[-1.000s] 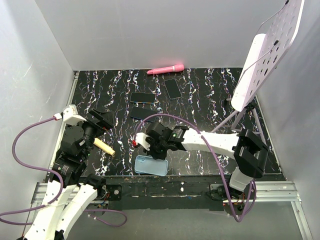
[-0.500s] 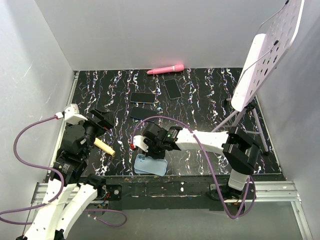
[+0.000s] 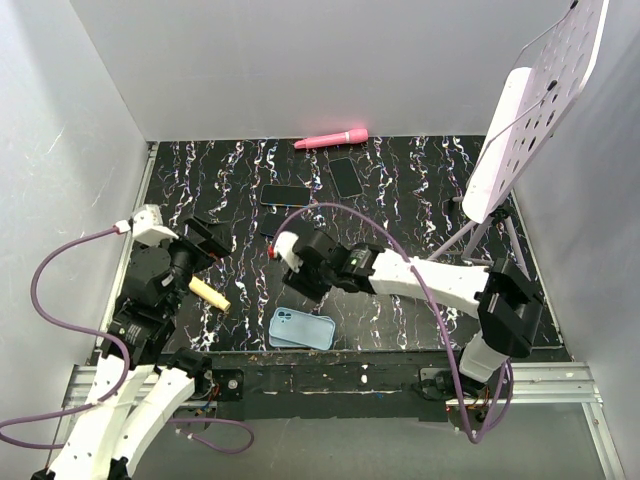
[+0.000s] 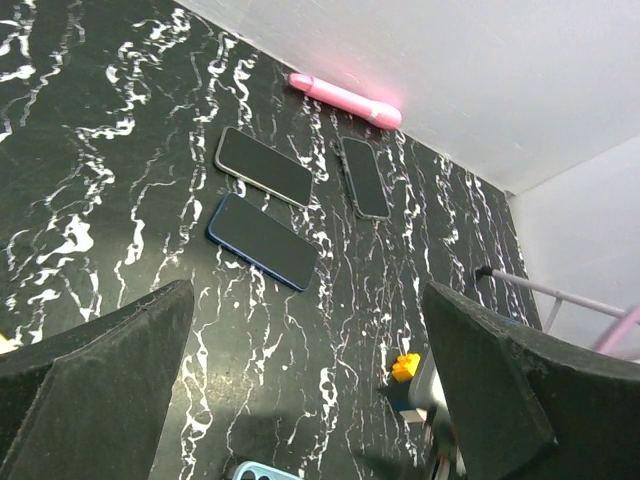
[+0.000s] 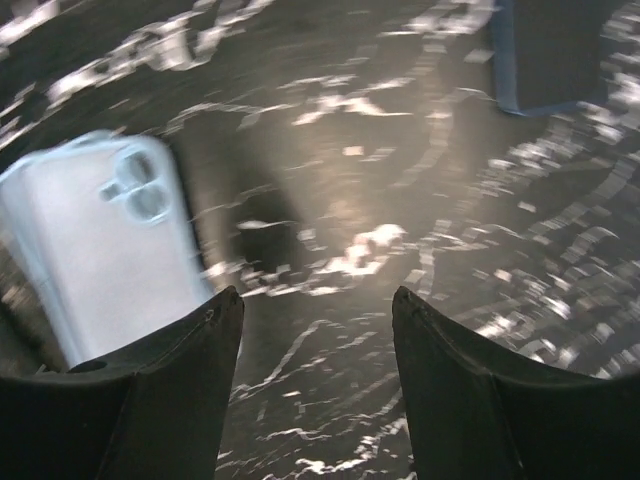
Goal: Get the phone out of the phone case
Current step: Place the phone case at the center of the board, then move the phone to the center of the board.
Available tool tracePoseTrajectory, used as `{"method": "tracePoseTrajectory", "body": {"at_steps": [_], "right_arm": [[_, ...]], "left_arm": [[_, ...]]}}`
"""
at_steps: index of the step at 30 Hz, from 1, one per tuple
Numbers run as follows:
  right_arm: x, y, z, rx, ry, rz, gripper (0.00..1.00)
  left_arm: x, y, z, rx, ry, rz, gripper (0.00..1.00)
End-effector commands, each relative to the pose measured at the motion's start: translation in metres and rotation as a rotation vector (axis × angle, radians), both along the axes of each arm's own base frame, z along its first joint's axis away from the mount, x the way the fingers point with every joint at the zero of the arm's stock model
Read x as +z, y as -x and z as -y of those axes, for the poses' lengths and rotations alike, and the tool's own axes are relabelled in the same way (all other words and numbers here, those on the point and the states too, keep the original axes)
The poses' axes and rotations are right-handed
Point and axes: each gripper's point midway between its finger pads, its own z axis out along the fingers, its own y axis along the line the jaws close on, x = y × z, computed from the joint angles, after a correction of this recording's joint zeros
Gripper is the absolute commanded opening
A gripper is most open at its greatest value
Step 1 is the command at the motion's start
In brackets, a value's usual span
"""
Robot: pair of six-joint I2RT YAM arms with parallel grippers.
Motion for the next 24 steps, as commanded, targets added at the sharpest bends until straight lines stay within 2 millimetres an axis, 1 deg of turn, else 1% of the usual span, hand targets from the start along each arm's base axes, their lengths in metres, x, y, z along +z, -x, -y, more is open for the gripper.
{"method": "tracePoseTrajectory", "body": {"at_steps": [1,2,3,5,6,8,9,10,13,14,15,16,18,19,20,22,23,24], "right_arm": [[0.046,-0.072,0.028,-0.442,-0.059,0.189,0.68],[0.054,-0.077,0.035,-0.493,-0.07,0.204,0.67],[0.061,-0.077,0.039,-0.517,-0.085,0.208,0.67],[0.069,-0.068,0.045,-0.507,-0.116,0.182,0.66],[0.073,-0.059,0.044,-0.48,-0.146,0.152,0.64],[0.069,-0.039,0.051,-0.435,-0.174,0.09,0.64],[0.072,-0.029,0.054,-0.411,-0.199,0.066,0.63],[0.071,-0.019,0.058,-0.397,-0.209,0.049,0.63],[0.074,0.009,0.075,-0.353,-0.27,-0.006,0.62],[0.082,0.018,0.081,-0.342,-0.319,-0.015,0.62],[0.082,0.025,0.085,-0.342,-0.352,-0.03,0.61],[0.085,0.027,0.09,-0.35,-0.391,-0.027,0.6],[0.079,0.028,0.1,-0.394,-0.426,-0.025,0.61],[0.078,0.024,0.104,-0.428,-0.429,-0.009,0.61],[0.074,0.02,0.107,-0.454,-0.414,0.002,0.62],[0.066,0.003,0.111,-0.529,-0.362,0.042,0.62],[0.064,-0.008,0.112,-0.573,-0.334,0.05,0.63],[0.064,-0.02,0.109,-0.609,-0.31,0.049,0.63]], "left_arm": [[-0.013,-0.013,0.028,-0.138,-0.038,-0.052,0.98],[-0.017,-0.016,0.039,-0.185,-0.028,-0.076,0.98],[-0.023,-0.02,0.049,-0.222,-0.019,-0.111,0.98],[-0.035,-0.03,0.065,-0.273,0.014,-0.179,0.98],[-0.038,-0.033,0.08,-0.342,0.033,-0.199,0.98],[-0.044,-0.045,0.099,-0.401,0.077,-0.225,0.98],[-0.047,-0.055,0.11,-0.431,0.108,-0.228,0.98],[-0.045,-0.063,0.12,-0.464,0.136,-0.218,0.98],[-0.059,-0.09,0.147,-0.521,0.211,-0.261,0.98],[-0.064,-0.1,0.157,-0.552,0.232,-0.28,0.98],[-0.064,-0.109,0.168,-0.584,0.254,-0.288,0.97],[-0.069,-0.119,0.179,-0.609,0.263,-0.293,0.95],[-0.078,-0.135,0.194,-0.626,0.278,-0.316,0.87],[-0.082,-0.141,0.198,-0.617,0.29,-0.325,0.83],[-0.082,-0.145,0.197,-0.593,0.302,-0.319,0.83],[-0.077,-0.149,0.187,-0.517,0.296,-0.291,0.82],[-0.077,-0.149,0.178,-0.469,0.277,-0.281,0.82],[-0.073,-0.145,0.169,-0.426,0.253,-0.271,0.84]]}}
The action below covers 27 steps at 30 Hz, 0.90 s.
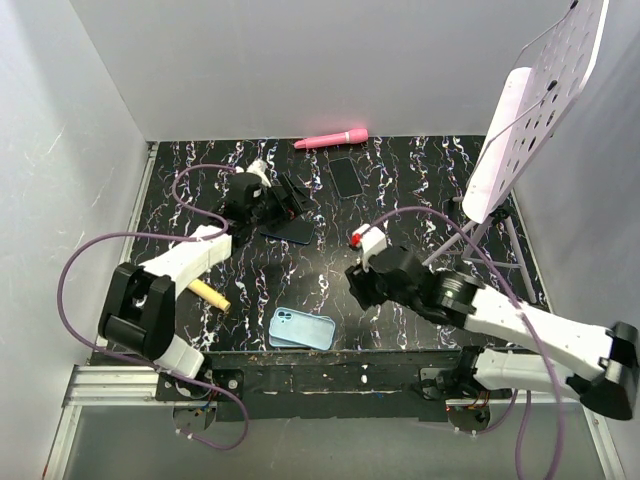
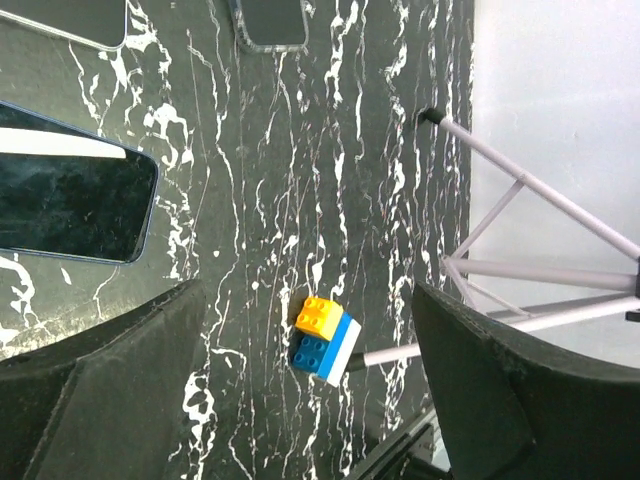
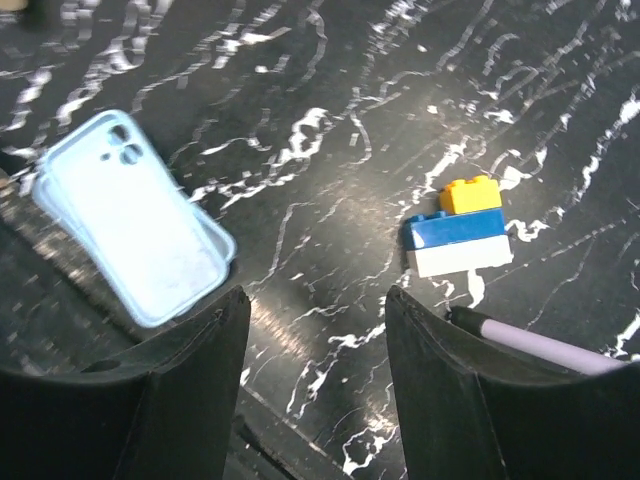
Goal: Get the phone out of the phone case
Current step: Move the phone to the center of the board.
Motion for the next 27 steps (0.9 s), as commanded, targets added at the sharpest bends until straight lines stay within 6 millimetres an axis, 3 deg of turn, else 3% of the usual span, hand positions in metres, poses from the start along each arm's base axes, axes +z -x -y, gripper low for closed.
{"method": "tracePoseTrajectory", "body": {"at_steps": [1,4,6,7,9,11,12,16,17,18,21,27], "right_arm": [[-0.005,-0.055,-0.003,-0.22,0.053,-0.016,0.63],[-0.01,-0.099,-0.013,-0.291,0.09,-0.063,0.66],[-0.019,-0.133,-0.022,-0.35,0.125,-0.091,0.66],[-0.021,-0.15,-0.029,-0.358,0.122,-0.101,0.74],[-0.03,-0.187,-0.036,-0.395,0.129,-0.131,0.8],[-0.038,-0.225,-0.041,-0.441,0.137,-0.14,0.82],[-0.052,-0.244,-0.047,-0.45,0.148,-0.156,0.83],[-0.072,-0.308,-0.046,-0.525,0.078,-0.261,0.85],[-0.068,-0.324,-0.045,-0.545,0.05,-0.26,0.84],[-0.072,-0.335,-0.044,-0.55,0.037,-0.269,0.79],[-0.069,-0.36,-0.046,-0.538,-0.01,-0.265,0.78],[-0.077,-0.392,-0.027,-0.594,-0.04,-0.218,0.98]], "left_arm": [[0.058,-0.002,-0.029,0.163,-0.017,0.167,0.85],[0.066,0.019,-0.075,0.291,-0.169,0.193,0.93],[0.074,0.037,-0.093,0.304,-0.23,0.236,0.98],[0.079,0.045,-0.096,0.288,-0.244,0.263,0.98],[0.085,0.063,-0.098,0.242,-0.248,0.305,0.98],[0.089,0.08,-0.098,0.201,-0.23,0.335,0.98],[0.093,0.088,-0.097,0.183,-0.213,0.352,0.98],[0.1,0.116,-0.088,0.099,-0.132,0.385,0.98],[0.103,0.121,-0.086,0.08,-0.118,0.397,0.98],[0.104,0.126,-0.086,0.068,-0.111,0.403,0.98],[0.105,0.134,-0.085,0.037,-0.113,0.413,0.98],[0.104,0.14,-0.084,0.019,-0.102,0.423,0.98]]}}
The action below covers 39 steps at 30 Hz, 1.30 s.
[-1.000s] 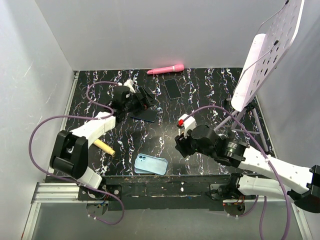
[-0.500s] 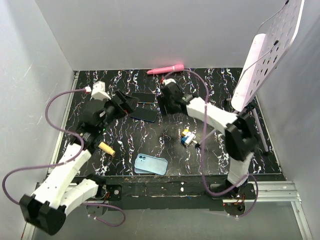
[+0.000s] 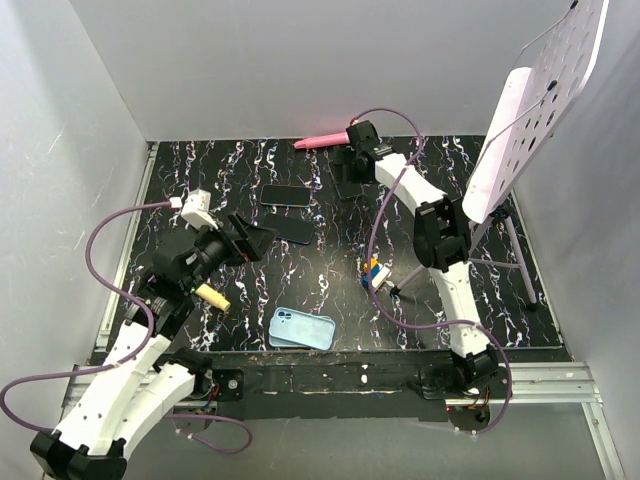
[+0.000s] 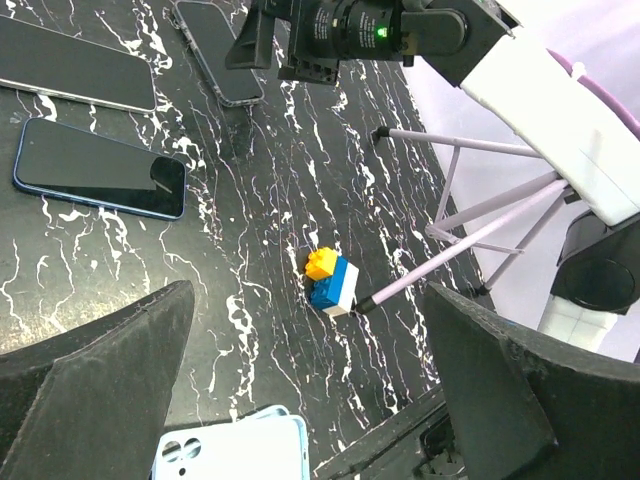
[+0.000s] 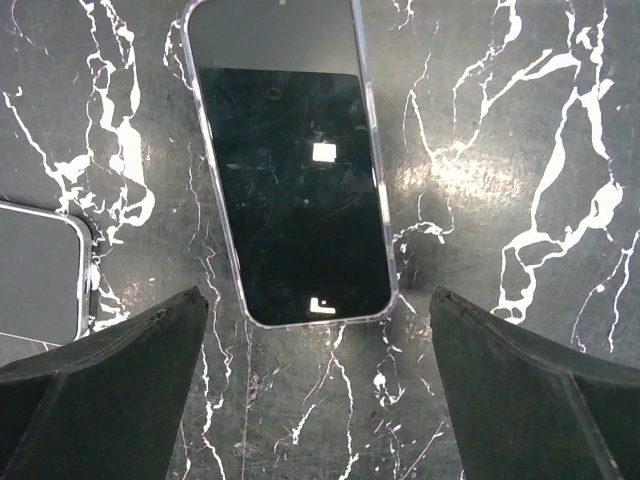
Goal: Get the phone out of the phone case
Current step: Move the phone to the center of the board.
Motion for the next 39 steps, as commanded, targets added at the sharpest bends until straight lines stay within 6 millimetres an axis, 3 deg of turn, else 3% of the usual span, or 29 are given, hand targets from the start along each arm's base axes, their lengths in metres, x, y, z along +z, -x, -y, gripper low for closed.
{"method": "tracePoseTrajectory", "body": {"at_steps": [1,8,11,15,20,24,30,33,36,37,39], "right_arm": [[0.025,-0.018,-0.007,-0.002,-0.066,0.065,0.98],[0.004,-0.018,-0.025,0.07,-0.158,-0.003,0.98],[-0.002,-0.022,-0.024,0.036,-0.159,-0.016,0.98],[-0.003,-0.025,-0.016,-0.021,-0.136,-0.003,0.98],[-0.002,-0.025,-0.013,-0.032,-0.134,-0.001,0.92],[0.013,-0.023,-0.009,-0.029,-0.137,0.021,0.9],[0.026,-0.022,0.009,-0.019,-0.138,0.028,0.83],[0.026,-0.019,0.011,0.015,-0.163,0.019,0.8],[0.022,-0.018,0.019,0.009,-0.159,0.011,0.73],[0.023,-0.016,0.017,0.026,-0.187,0.006,0.73],[0.019,-0.016,0.016,0.039,-0.249,-0.009,0.73]], "left_arm": [[-0.007,0.009,0.004,-0.046,-0.011,0.0,0.98],[0.0,0.008,0.009,-0.063,0.018,0.016,0.98],[0.002,0.006,0.01,-0.065,0.019,0.012,0.98],[-0.005,0.003,0.012,-0.062,0.025,-0.016,0.98],[-0.028,-0.011,0.024,-0.079,0.025,-0.118,0.98],[-0.037,-0.029,0.04,-0.111,0.062,-0.154,0.98],[-0.047,-0.074,0.076,-0.172,0.141,-0.209,0.86],[-0.067,-0.103,0.095,-0.177,0.16,-0.26,0.8],[-0.083,-0.139,0.11,-0.157,0.169,-0.3,0.65],[-0.104,-0.151,0.115,-0.142,0.157,-0.348,0.62],[-0.117,-0.176,0.126,-0.142,0.149,-0.372,0.57]]}}
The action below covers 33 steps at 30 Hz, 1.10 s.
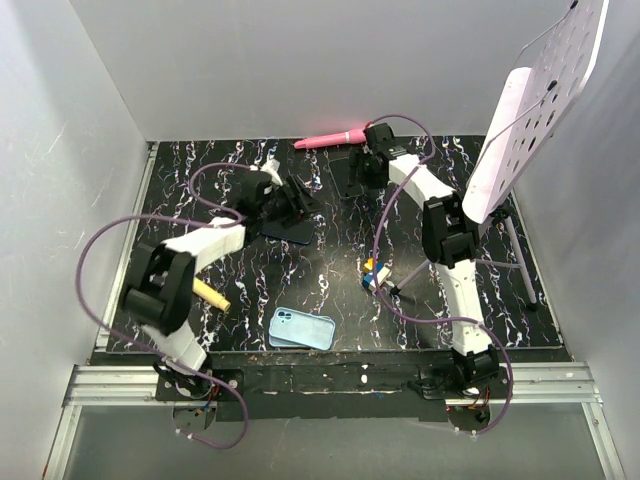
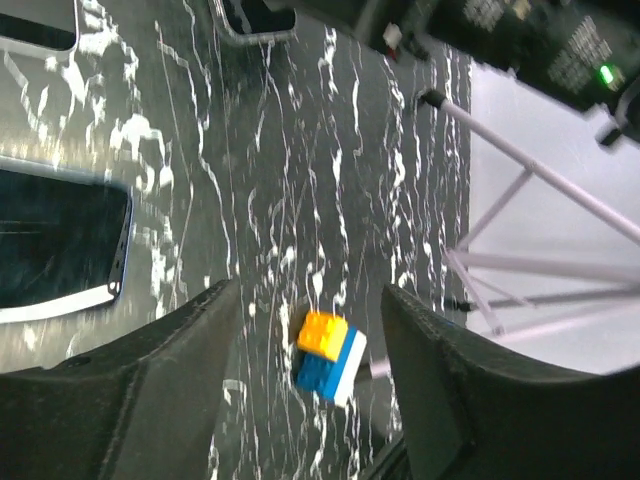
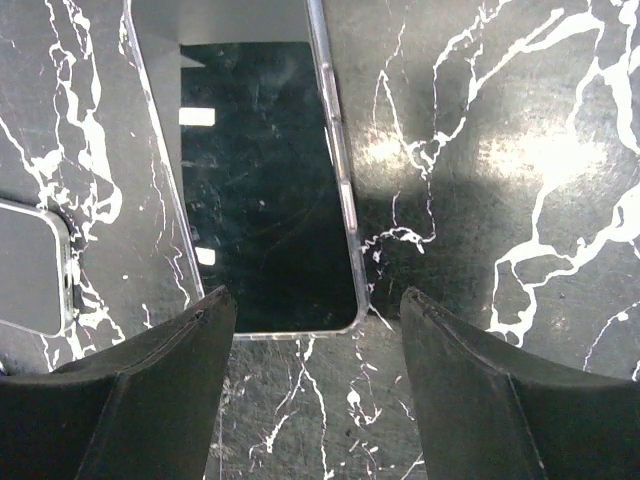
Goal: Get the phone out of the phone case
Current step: Move the phone to the center of the board.
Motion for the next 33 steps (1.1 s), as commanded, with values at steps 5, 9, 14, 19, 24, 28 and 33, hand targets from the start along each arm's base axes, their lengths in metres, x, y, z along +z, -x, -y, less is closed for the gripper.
{"method": "tracePoseTrajectory", "body": {"at_steps": [5,9,14,19,24,28,33], "right_arm": [[0.036,-0.009,-0.004,0.055,-0.248,0.014,0.66],[0.035,-0.012,-0.002,0.058,-0.336,-0.007,0.65],[0.021,-0.011,-0.005,0.09,-0.377,-0.064,0.51],[0.016,-0.01,-0.008,0.095,-0.396,-0.077,0.51],[0.012,-0.003,-0.015,0.106,-0.44,-0.122,0.48],[0.011,0.007,-0.017,0.11,-0.458,-0.15,0.33],[0.014,0.025,-0.015,0.119,-0.442,-0.177,0.26]], "left_arm": [[-0.04,-0.102,0.04,0.025,-0.035,-0.032,0.48],[-0.065,-0.136,0.045,0.078,-0.057,-0.037,0.47],[-0.093,-0.163,0.054,0.08,-0.102,-0.089,0.46],[-0.115,-0.18,0.056,0.102,-0.129,-0.109,0.39],[-0.129,-0.183,0.056,0.118,-0.137,-0.179,0.36],[-0.136,-0.176,0.06,0.082,-0.139,-0.227,0.26],[-0.138,-0.147,0.063,0.026,-0.122,-0.277,0.19]]}}
